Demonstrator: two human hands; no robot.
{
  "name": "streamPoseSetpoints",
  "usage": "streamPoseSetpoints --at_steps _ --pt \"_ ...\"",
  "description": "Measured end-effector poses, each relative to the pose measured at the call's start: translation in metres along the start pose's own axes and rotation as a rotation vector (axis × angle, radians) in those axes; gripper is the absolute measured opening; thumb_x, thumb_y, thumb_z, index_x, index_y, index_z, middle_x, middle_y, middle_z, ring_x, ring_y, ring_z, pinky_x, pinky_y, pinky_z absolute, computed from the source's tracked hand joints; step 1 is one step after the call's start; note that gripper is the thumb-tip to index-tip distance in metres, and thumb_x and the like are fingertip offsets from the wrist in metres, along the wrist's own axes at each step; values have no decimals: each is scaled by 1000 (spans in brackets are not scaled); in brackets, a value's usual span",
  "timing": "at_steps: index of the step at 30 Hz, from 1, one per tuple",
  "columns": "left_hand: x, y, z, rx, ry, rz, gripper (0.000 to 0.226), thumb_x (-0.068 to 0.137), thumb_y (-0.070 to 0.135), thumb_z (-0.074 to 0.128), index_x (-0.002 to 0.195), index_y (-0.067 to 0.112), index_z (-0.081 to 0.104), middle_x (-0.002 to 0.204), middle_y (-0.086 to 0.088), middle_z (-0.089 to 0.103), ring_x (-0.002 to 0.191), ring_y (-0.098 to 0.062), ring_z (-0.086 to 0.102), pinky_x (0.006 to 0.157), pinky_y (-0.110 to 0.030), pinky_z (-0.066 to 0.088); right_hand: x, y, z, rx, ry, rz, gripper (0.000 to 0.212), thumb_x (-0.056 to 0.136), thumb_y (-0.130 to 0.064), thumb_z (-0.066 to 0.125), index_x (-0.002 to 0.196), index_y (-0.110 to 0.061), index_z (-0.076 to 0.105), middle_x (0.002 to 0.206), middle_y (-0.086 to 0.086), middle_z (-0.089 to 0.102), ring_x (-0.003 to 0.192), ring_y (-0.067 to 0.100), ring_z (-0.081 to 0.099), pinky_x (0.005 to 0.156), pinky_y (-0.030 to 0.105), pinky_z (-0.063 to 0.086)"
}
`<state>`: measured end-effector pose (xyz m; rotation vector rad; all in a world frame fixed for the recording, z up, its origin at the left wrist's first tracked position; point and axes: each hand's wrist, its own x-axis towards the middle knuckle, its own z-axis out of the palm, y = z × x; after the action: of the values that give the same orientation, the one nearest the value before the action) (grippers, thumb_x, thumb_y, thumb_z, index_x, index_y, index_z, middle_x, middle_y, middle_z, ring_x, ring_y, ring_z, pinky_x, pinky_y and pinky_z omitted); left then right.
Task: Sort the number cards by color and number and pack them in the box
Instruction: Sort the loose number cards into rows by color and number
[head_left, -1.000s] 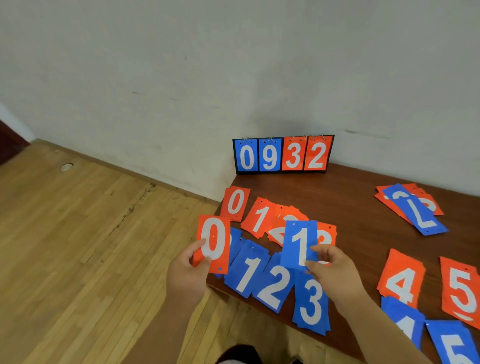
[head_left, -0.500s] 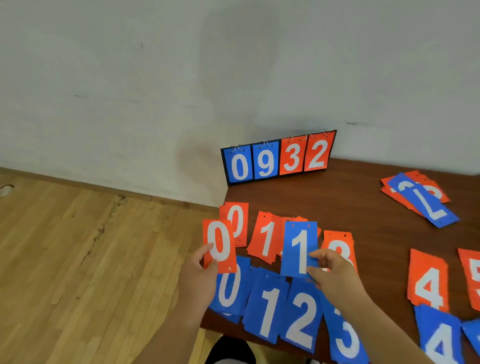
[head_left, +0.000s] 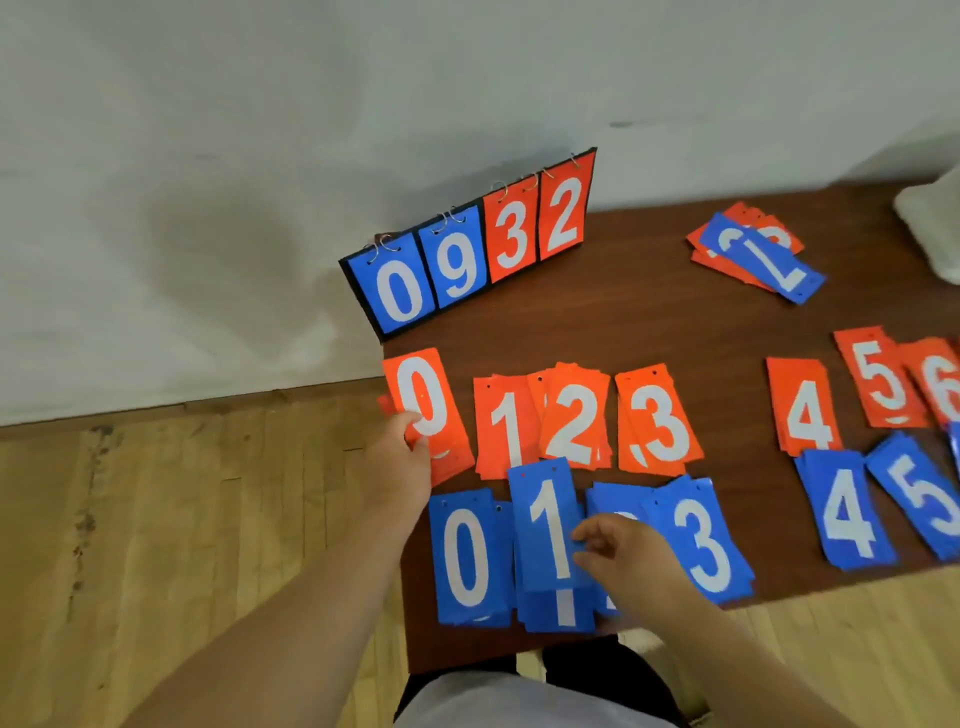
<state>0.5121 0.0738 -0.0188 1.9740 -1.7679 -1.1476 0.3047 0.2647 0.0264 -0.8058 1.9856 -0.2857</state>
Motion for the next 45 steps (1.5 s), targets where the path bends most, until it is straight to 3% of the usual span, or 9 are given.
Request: streamPoseSetpoints --at_steps 4,9,15,19,29,34,39,45 --pt "4 -8 8 246 50 94 29 98 22 64 127 25 64 134 -4 53 125 -25 54 94 -35 56 -4 16 15 -162 -72 15 21 90 -28 72 104 -38 59 95 -15 61 84 1 58 66 12 44" --pt "-1 -3 10 342 70 83 33 96 30 67 129 27 63 148 -5 43 136 -30 44 103 -48 53 -9 25 10 -294 -17 -43 28 91 -44 70 115 -36 58 113 -13 54 96 7 56 77 19 51" --pt "-41 15 14 374 75 151 40 96 41 62 133 28 58 140 0 50 128 -26 50 101 -45 53 -16 33 -31 -221 157 -98 43 90 -48 70 129 -34 58 132 -12 54 103 9 59 79 24 51" --pt "-90 44 35 401 50 210 42 96 46 60 135 30 54 136 3 51 128 -22 48 105 -43 49 -19 60 -72 -174 228 -175 48 91 -46 70 134 -30 57 140 -7 52 117 14 55 94 32 52" --pt "-217 151 161 431 17 316 48 94 48 60 139 32 49 141 7 48 132 -20 43 106 -39 45 -46 196 -226 -139 382 -204 46 88 -38 74 130 -24 61 132 -1 56 117 21 57 95 37 51" --pt "-255 204 211 417 -3 364 49 96 46 58 141 29 48 140 5 50 130 -21 44 104 -38 46 -62 248 -291 -105 423 -203 35 90 -36 72 121 -25 60 124 -6 53 88 12 59 74 32 52" --pt "-266 252 229 428 42 438 51 95 50 59 142 31 48 139 6 51 130 -18 47 104 -36 46 -63 268 -336 -83 481 -226 43 89 -36 72 129 -26 59 133 -4 54 107 17 58 82 29 47" --pt "-239 288 236 515 71 491 54 94 51 61 142 29 50 138 4 54 127 -18 51 100 -34 47 -38 271 -371 -76 465 -222 46 90 -38 73 132 -27 59 128 -5 55 108 16 59 89 36 56"
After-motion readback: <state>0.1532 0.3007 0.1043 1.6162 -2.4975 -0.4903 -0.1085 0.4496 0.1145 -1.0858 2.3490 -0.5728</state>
